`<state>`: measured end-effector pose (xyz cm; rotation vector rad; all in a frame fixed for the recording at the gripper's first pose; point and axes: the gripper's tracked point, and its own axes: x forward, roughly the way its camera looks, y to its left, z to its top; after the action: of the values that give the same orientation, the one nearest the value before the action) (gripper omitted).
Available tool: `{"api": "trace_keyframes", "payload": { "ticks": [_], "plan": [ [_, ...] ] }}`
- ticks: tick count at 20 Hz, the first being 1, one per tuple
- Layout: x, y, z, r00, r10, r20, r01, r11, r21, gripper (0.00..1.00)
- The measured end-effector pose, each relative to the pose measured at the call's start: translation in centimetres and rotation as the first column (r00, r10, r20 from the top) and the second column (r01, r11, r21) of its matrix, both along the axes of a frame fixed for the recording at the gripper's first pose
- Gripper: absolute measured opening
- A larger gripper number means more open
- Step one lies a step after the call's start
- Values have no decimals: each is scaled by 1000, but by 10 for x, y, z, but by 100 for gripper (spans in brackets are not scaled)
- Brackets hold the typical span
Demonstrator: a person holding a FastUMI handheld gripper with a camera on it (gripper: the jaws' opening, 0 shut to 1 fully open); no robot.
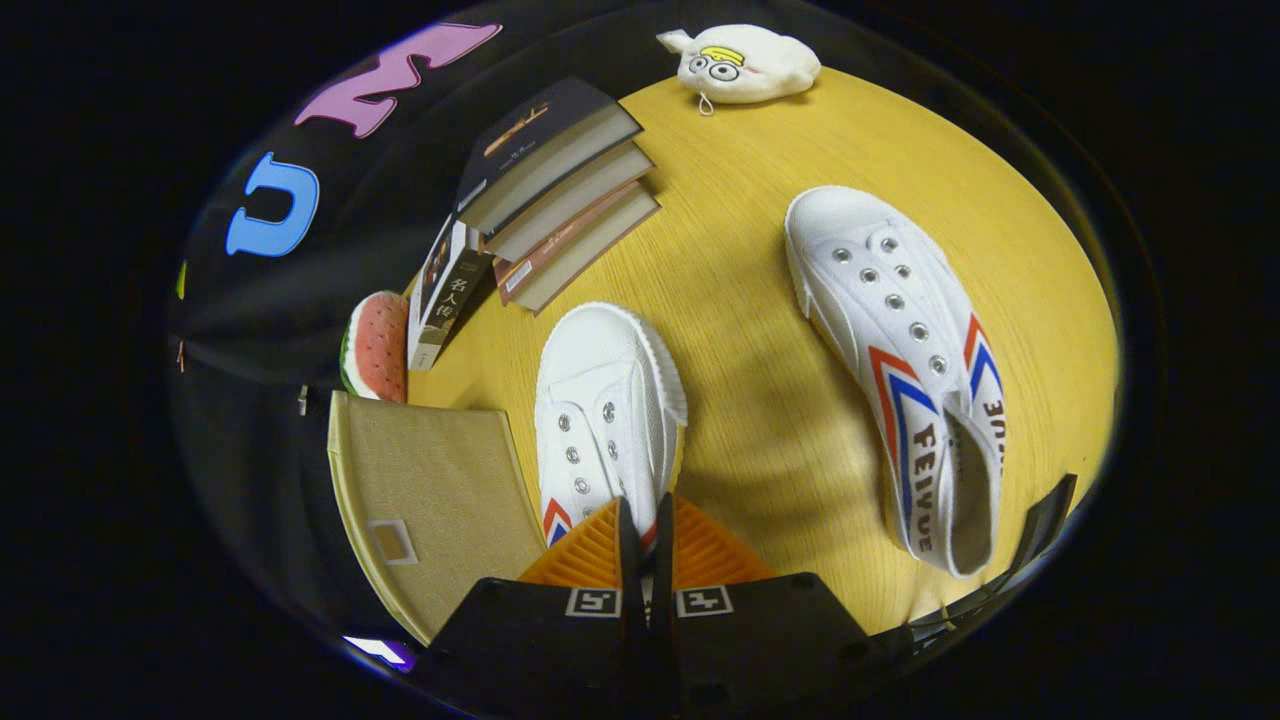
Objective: Open the storage box then place both shoes into the box .Put the left shoe in first, then the right shoe, with the right side of both shoes facing outward in a uniform manner.
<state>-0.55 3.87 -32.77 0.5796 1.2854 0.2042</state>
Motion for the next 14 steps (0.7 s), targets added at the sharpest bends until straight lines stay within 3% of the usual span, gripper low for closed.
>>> {"api": "trace_keyframes", "payload": {
  "ticks": [8, 14],
  "plan": [
    [-6, 7, 109, 995, -10, 102, 11, 1000, 0, 5],
    [-20, 82, 166, 987, 30, 160, -42, 997, 71, 5]
  ]
}}
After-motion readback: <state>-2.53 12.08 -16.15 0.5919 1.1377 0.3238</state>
